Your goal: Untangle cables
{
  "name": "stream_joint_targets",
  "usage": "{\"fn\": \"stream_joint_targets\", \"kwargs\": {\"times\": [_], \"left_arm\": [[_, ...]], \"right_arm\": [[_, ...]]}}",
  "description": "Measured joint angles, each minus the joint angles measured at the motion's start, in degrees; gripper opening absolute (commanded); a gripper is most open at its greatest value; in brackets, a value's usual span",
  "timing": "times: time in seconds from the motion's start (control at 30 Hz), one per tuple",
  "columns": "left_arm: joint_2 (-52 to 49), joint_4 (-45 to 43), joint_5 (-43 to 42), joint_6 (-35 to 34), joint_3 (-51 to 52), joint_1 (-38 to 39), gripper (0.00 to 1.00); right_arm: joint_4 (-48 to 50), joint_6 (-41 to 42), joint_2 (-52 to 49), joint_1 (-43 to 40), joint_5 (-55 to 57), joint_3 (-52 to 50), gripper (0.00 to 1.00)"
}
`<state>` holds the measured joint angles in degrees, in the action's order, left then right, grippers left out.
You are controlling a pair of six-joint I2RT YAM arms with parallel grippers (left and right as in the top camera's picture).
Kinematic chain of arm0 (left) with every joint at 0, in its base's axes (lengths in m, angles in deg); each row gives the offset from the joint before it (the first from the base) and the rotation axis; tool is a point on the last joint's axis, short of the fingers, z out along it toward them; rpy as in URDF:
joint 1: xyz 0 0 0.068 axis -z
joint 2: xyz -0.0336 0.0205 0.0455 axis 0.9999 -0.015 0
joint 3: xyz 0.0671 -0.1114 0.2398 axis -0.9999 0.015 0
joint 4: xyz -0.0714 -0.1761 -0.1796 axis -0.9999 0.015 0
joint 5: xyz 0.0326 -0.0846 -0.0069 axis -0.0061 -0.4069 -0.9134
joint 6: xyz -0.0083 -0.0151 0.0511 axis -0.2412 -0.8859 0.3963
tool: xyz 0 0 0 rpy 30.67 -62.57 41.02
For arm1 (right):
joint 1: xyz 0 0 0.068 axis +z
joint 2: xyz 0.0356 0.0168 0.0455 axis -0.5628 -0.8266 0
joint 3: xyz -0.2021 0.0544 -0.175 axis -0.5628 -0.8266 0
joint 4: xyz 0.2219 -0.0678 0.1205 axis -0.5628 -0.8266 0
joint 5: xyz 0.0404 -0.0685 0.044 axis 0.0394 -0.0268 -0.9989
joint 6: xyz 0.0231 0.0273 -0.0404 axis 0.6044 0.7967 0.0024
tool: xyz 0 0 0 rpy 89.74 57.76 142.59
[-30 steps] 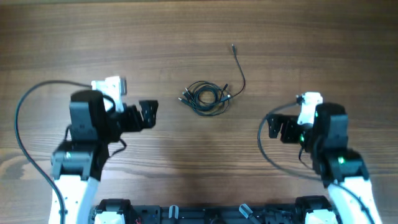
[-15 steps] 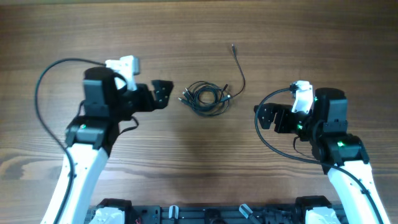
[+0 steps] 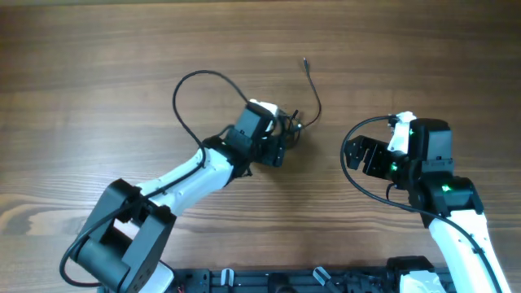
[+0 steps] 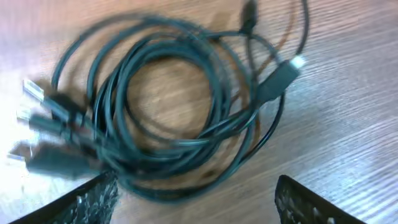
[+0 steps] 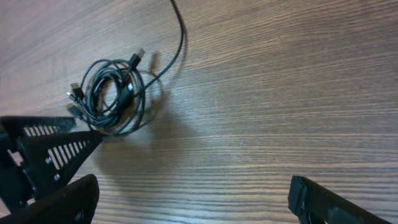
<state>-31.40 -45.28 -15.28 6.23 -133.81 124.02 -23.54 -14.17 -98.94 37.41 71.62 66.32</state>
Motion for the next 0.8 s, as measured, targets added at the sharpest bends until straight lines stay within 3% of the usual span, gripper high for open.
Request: {"fn": "stream_joint_targets", "kwargs": {"times": [0.03,0.1,0.2,0.27,0.3,0.4,0.6,0.73,0.77,0.8], "left_arm": [[-0.04,-1.92,2.29,5.60,-0.02,2.03,0.75],[-0.07,-2.05,3.43,10.51,-0.02,3.56,0.72],[-0.87,-3.08,4.31,13.27,-0.02,3.65,0.70],[-2.93,-4.26,4.46,13.92,-0.02,3.65,0.63],[-4.15,-4.55,4.46,14.27,-0.02,3.65,0.52],[-5.84,-5.29,4.92,14.62,-0.13,3.65,0.04],[-5.86,-5.07,5.20,12.68,-0.26,3.65,0.04],[2.05,-5.05,4.57,8.11,-0.24,3.52,0.04],[5.79,-4.94,4.35,6.67,-0.24,3.15,0.09],[8.83,-4.85,4.17,5.62,-0.24,2.60,0.31]], "right_arm": [[0.00,0.00,0.00,0.00,0.20,0.00,1.00],[0.00,0.00,0.00,0.00,0.50,0.00,1.00],[-0.02,0.00,0.00,0.00,0.52,0.00,1.00],[-0.04,0.00,0.00,0.00,0.52,0.00,1.00],[-0.04,0.00,0.00,0.00,0.52,0.00,1.00],[-0.07,0.00,0.00,0.00,0.52,0.00,1.00],[-0.02,0.00,0.00,0.00,0.61,0.00,1.00],[0.00,0.00,0.00,0.00,1.55,0.00,0.99],[-0.04,0.00,0.00,0.00,1.66,0.00,1.00],[-0.07,0.00,0.00,0.00,1.81,0.00,1.00]]}}
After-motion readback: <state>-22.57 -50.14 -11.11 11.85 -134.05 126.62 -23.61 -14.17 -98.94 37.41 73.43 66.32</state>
